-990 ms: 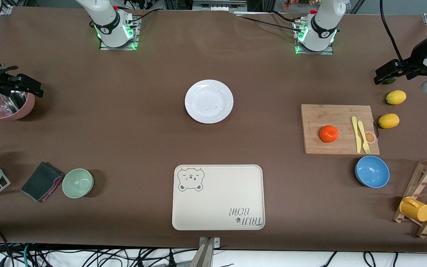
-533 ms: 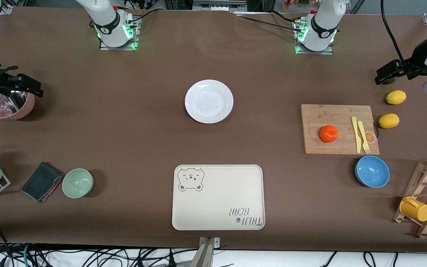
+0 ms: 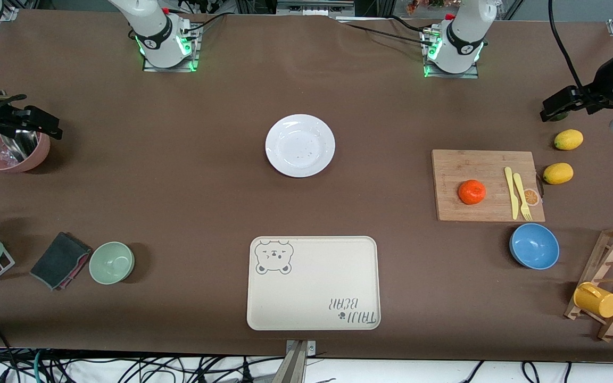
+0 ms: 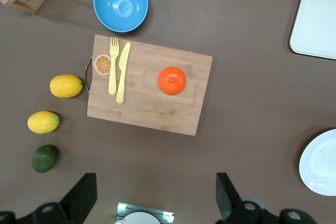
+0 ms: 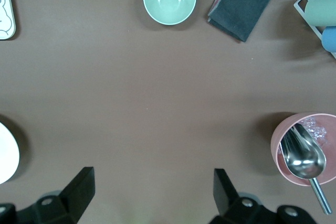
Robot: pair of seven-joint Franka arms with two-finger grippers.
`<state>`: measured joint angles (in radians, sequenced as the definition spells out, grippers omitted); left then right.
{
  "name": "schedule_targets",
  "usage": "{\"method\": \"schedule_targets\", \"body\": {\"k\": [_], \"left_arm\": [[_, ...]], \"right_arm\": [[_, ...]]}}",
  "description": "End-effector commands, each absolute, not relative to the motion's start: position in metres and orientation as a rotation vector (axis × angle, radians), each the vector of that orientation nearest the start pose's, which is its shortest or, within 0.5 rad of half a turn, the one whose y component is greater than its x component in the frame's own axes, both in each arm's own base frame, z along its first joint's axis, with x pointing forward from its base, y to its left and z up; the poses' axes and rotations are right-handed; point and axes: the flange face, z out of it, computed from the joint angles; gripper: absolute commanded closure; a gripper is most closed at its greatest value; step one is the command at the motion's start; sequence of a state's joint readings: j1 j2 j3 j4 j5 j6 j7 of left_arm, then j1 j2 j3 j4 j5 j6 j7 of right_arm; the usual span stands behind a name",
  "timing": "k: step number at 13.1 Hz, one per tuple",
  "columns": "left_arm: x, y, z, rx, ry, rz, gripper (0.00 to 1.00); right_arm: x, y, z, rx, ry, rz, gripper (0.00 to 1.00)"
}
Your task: Place orange and plate with both arms
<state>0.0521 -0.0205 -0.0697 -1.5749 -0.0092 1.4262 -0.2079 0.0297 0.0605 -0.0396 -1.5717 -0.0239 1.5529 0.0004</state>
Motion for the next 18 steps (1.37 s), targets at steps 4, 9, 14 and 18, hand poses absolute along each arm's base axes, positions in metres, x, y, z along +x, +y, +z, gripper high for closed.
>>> {"method": "schedule_targets", "body": {"k": [4, 9, 14, 18], "left_arm": [[0.533, -0.009, 0.626, -3.122, -0.284, 0.196, 0.00], [0.537, -0.007, 0.617, -3.121, -0.274, 0.225, 0.00], [0.540, -0.012, 0.613, -3.123, -0.264, 0.238, 0.00], [0.539, -0.014, 0.613, -3.122, -0.257, 0.247, 0.00]], "right_arm": [[0.566, -0.003, 0.591, -3.149, -0.005, 0.126, 0.00], [0.566, -0.002, 0.591, -3.151, -0.007, 0.126, 0.00], [0.565, 0.003, 0.592, -3.151, -0.022, 0.123, 0.00], [0.565, 0.002, 0.592, -3.151, -0.020, 0.121, 0.00]]}}
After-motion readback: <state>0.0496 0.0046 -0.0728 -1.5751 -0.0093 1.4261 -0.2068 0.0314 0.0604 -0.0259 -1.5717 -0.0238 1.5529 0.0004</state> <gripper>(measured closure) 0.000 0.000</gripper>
